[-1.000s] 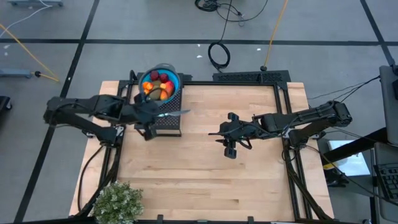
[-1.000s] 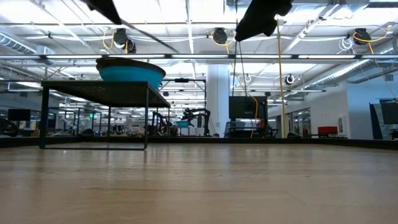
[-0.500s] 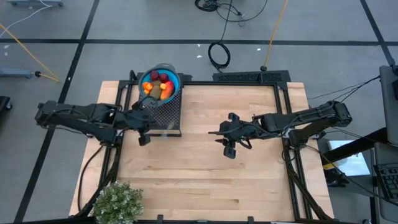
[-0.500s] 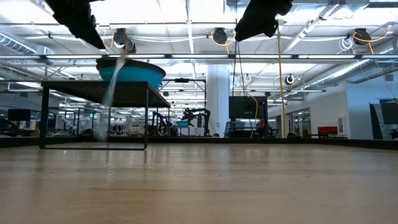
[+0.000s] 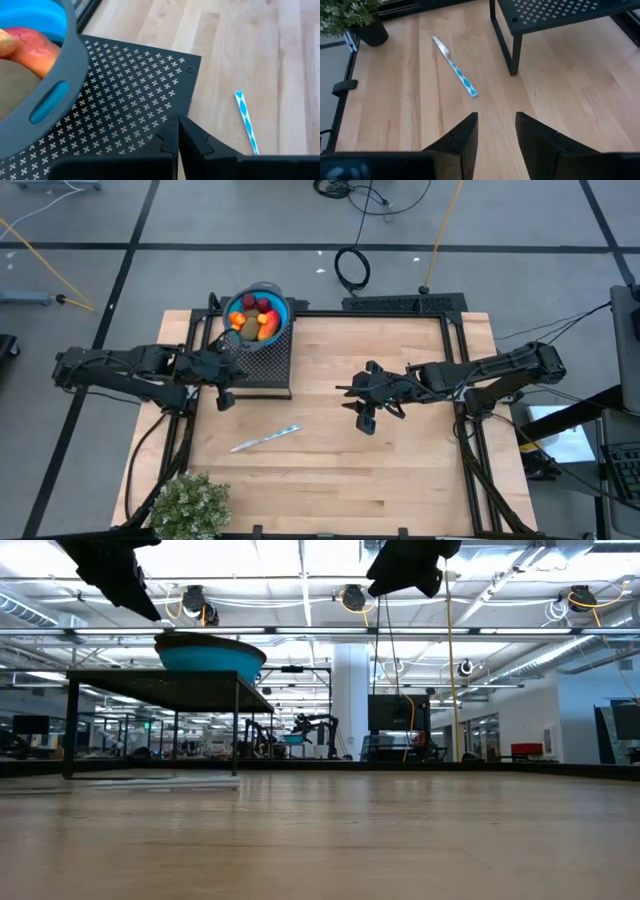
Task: Pick & Place Fruit
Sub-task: Put the blue knife on the shelf
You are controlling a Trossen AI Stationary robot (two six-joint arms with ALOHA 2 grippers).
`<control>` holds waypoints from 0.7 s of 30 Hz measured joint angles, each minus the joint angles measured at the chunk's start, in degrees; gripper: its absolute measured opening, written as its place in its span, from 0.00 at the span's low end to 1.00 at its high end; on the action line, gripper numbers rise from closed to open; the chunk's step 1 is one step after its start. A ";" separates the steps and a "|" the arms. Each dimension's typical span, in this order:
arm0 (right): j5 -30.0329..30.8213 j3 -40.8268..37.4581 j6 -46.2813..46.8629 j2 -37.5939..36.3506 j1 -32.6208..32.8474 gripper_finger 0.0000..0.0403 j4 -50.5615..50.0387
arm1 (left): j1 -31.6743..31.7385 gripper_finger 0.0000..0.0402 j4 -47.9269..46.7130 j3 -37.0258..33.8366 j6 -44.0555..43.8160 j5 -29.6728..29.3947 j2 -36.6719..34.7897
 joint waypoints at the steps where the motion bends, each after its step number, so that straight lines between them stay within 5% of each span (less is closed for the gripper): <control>1: 0.00 0.00 -0.07 0.00 0.00 0.31 0.26 | 0.00 0.02 0.00 0.00 -0.12 0.16 0.00; 11: -4.73 0.02 -2.72 0.09 -0.04 0.31 6.63 | -0.32 0.10 -0.02 0.00 -5.25 6.89 0.15; 21: -10.48 0.04 -11.13 9.22 -0.04 0.32 19.44 | -1.53 0.10 -0.31 0.00 -4.86 7.02 -3.28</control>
